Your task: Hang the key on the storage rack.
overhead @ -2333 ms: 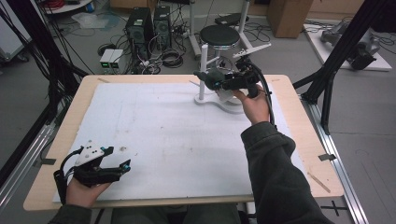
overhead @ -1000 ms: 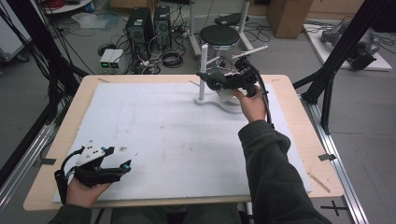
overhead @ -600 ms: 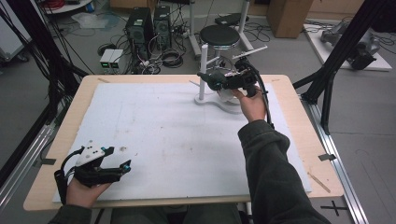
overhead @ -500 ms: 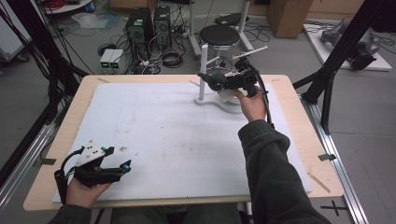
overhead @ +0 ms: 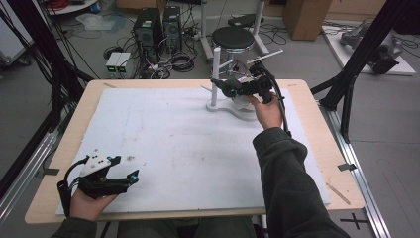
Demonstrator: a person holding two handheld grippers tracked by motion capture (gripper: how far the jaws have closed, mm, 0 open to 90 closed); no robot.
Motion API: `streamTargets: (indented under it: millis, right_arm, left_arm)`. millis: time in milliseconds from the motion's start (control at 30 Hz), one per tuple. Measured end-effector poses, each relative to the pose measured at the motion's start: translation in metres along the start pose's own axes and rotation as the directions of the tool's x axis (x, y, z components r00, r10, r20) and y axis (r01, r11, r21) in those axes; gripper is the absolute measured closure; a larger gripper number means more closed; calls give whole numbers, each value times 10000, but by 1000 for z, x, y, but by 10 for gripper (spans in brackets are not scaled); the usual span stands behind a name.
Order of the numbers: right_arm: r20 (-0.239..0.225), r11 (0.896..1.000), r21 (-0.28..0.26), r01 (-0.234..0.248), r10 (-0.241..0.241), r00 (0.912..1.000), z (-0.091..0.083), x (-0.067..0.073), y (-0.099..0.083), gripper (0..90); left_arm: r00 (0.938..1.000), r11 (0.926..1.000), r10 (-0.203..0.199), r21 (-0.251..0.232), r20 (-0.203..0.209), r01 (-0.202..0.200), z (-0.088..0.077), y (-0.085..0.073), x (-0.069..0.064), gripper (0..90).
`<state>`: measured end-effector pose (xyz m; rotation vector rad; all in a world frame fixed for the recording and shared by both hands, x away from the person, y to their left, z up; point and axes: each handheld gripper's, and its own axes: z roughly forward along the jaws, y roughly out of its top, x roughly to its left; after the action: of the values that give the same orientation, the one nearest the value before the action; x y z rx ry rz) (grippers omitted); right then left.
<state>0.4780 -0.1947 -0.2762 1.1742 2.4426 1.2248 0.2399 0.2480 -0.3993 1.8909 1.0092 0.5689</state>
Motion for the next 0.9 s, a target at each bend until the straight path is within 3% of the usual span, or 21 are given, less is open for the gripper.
streamTargets:
  millis: [733,800,900]
  right_arm:
    - [309,9982,544,-256,240,9992,8,-5,-4,462]
    - [391,9990,352,-273,259,9989,9,-5,-8,463]
    - [434,9978,521,-404,382,9983,14,-11,-16,461]
  left_arm:
    - [10000,10000,14,-35,-5,-14,-1,0,0,212]
    - [10000,10000,27,-32,1,-27,-1,0,0,212]
    - [10000,10000,57,-11,5,-57,-1,0,0,212]
